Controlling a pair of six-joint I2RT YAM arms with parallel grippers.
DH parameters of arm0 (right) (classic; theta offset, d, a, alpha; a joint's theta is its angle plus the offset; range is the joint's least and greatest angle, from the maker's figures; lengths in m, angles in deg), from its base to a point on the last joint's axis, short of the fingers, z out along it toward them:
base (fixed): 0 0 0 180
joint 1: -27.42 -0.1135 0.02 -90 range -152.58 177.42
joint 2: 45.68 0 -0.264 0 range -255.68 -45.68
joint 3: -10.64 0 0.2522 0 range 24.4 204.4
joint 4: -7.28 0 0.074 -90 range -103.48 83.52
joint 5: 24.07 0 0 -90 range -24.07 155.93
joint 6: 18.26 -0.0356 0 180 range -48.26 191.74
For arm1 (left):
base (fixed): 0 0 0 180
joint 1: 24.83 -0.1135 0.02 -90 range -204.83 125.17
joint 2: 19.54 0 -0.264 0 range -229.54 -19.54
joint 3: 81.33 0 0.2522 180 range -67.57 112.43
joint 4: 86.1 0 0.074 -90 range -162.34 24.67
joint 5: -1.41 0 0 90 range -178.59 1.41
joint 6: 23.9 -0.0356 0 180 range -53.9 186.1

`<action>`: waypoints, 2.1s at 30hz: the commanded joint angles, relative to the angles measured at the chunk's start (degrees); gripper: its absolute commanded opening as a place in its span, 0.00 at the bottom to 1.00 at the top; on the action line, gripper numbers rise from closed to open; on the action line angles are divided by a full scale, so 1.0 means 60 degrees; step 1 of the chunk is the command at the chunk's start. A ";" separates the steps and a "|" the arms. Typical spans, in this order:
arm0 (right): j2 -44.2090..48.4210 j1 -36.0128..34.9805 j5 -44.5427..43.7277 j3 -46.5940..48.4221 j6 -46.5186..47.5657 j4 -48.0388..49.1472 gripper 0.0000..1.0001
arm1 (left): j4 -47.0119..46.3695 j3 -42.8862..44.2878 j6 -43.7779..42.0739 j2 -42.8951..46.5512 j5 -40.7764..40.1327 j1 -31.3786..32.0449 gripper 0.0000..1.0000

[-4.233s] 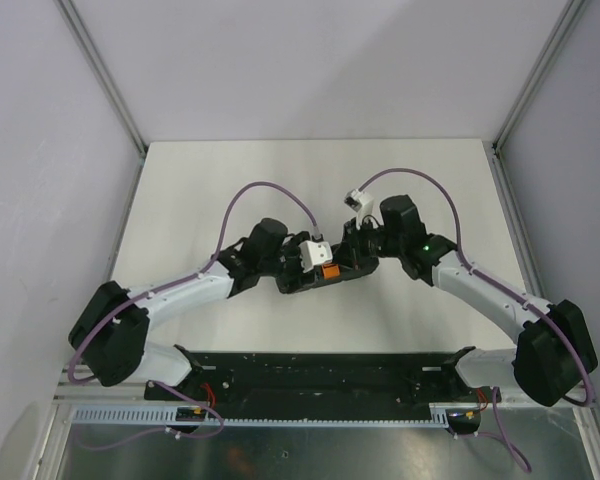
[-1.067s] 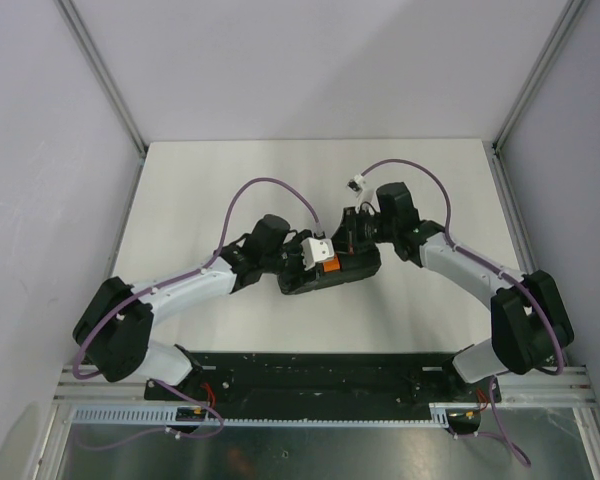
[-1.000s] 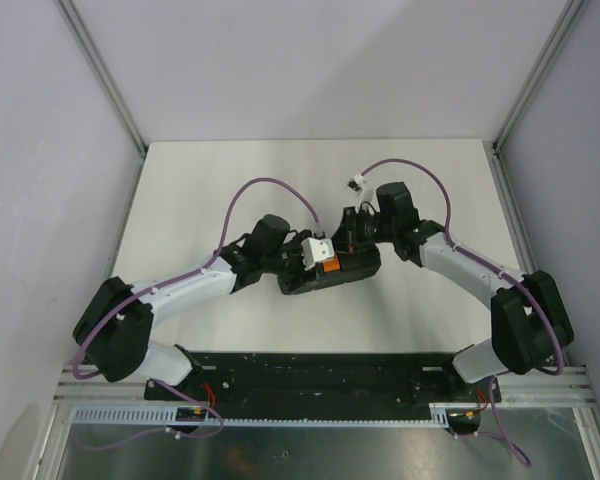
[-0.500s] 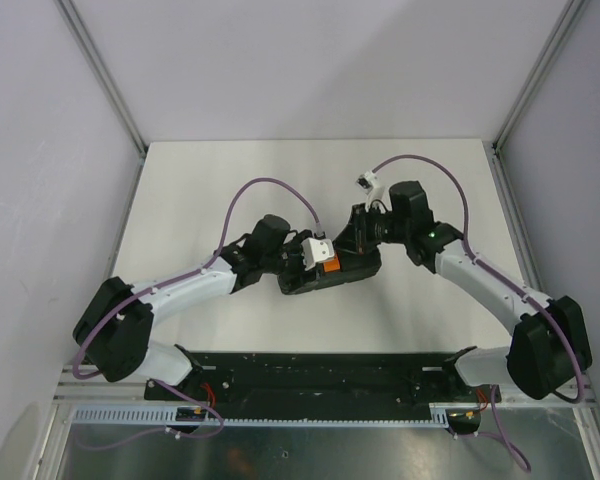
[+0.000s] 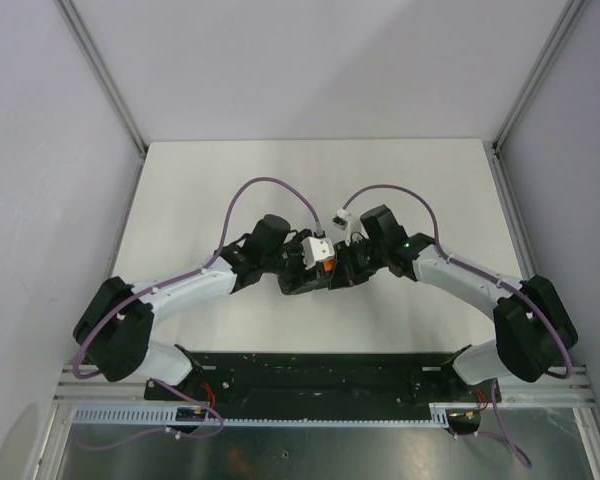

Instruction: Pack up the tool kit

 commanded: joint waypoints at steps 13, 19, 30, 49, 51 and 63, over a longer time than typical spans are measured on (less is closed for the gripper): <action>0.1814 0.0563 0.0517 -0.0361 0.0099 0.1649 0.08 | 0.0949 -0.0318 0.0235 -0.0001 0.0627 0.0151 0.00; 0.1309 0.0471 0.0233 -0.0360 -0.0010 0.1737 0.08 | 0.0932 -0.0335 0.0285 0.0003 0.0648 0.0151 0.00; 0.0640 0.0229 -0.2265 -0.0353 -0.0448 0.1200 0.04 | 0.0940 -0.0349 0.0296 0.0036 0.0639 0.0135 0.00; 0.3082 0.1871 -0.2171 -0.0353 -0.0932 0.1217 0.06 | 0.0620 0.1694 0.4720 -0.0872 0.4354 -0.1853 0.00; 0.3042 0.1900 -0.2167 -0.0362 -0.0956 0.1139 0.06 | 0.0465 0.1928 0.5406 -0.1089 0.4783 -0.1890 0.00; 0.2484 0.2014 -0.4000 -0.0363 -0.1535 -0.0065 0.05 | -0.2582 0.2050 1.0724 -0.3176 0.5448 -0.2319 0.01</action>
